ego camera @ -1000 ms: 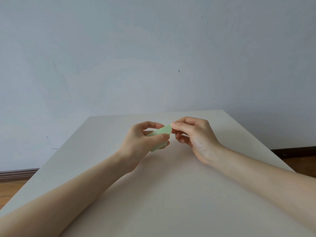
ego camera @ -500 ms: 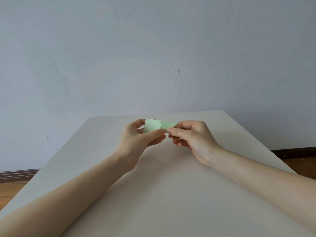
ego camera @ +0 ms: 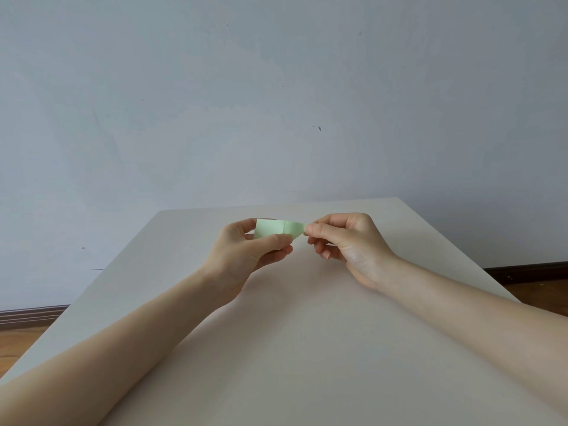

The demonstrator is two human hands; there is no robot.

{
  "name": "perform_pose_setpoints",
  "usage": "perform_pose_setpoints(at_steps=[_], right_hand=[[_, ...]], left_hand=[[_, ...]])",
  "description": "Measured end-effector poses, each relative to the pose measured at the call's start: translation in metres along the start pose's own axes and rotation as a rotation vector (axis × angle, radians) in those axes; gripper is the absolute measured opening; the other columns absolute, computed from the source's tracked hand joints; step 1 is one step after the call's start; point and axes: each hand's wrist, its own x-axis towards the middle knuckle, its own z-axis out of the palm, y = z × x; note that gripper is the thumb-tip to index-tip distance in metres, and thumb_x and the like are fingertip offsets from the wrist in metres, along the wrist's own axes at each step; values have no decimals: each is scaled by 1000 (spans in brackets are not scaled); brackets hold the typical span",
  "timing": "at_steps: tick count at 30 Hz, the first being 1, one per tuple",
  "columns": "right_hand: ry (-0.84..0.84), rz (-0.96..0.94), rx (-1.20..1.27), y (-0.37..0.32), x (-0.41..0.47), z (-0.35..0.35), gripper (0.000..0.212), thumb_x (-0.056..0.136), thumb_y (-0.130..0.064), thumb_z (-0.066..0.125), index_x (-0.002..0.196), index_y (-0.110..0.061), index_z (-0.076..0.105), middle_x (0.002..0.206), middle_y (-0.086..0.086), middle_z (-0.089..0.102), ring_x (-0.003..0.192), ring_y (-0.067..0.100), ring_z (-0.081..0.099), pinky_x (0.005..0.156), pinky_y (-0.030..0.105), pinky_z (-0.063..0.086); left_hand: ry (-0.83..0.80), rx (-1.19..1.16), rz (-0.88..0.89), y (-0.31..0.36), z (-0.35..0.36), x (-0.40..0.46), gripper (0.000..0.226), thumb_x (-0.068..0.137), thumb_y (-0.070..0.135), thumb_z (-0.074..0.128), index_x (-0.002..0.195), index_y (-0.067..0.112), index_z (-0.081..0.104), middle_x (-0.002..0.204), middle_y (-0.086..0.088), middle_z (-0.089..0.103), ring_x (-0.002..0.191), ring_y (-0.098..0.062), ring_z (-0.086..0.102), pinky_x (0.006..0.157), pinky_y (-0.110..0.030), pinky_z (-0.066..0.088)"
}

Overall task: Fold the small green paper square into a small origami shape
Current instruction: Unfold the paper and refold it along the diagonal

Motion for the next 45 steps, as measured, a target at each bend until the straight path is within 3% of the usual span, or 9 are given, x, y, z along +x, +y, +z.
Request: perform_pose_setpoints(at_steps=[7,13,18,27,34,45], right_hand=[[84,48,81,1,6,-7,10,81,-3,65,72,0,68,65,9,61,52,14,52,47,19,41],[-29,14,35,2,2,-3,23,88,-17,61,77,2,69,68,10,65,54,15,55,48,20,43],[-62,-37,-65,2,-1,0,11,83,-6,66,82,4,70,65,7,63,51,10,54,49,17,42],[-72,-71,-73,3,-5,5,10,81,-6,67,75,0,70,61,5,62,50,10,52,48,18,40],[-10,-10,-6,2,-3,3,11,81,-4,66,71,-2,69,60,4,61,51,11,50,49,19,38],[79,45,74,2,-1,3,10,80,-3,66,70,-1,68,62,7,62,52,13,50,50,21,37]], left_hand=[[40,30,-7,-2,-3,2,25,78,-1,68,103,-2,62,83,-9,63,58,-8,66,62,-15,54],[58,47,16,-3,-1,2,27,77,0,70,103,-1,62,83,-10,65,60,-10,67,63,-18,55],[72,69,64,-2,0,1,33,75,-2,71,105,5,59,79,-9,65,58,-12,67,61,-19,54],[83,170,137,-2,3,-2,30,73,-3,73,93,13,57,75,-4,62,57,-10,63,56,-19,52],[123,154,109,-5,1,3,32,74,-1,70,103,6,60,69,-1,67,57,-11,65,77,-30,56],[116,49,57,-7,-2,6,36,75,-4,69,109,0,58,58,4,68,54,-7,62,64,-18,54]])
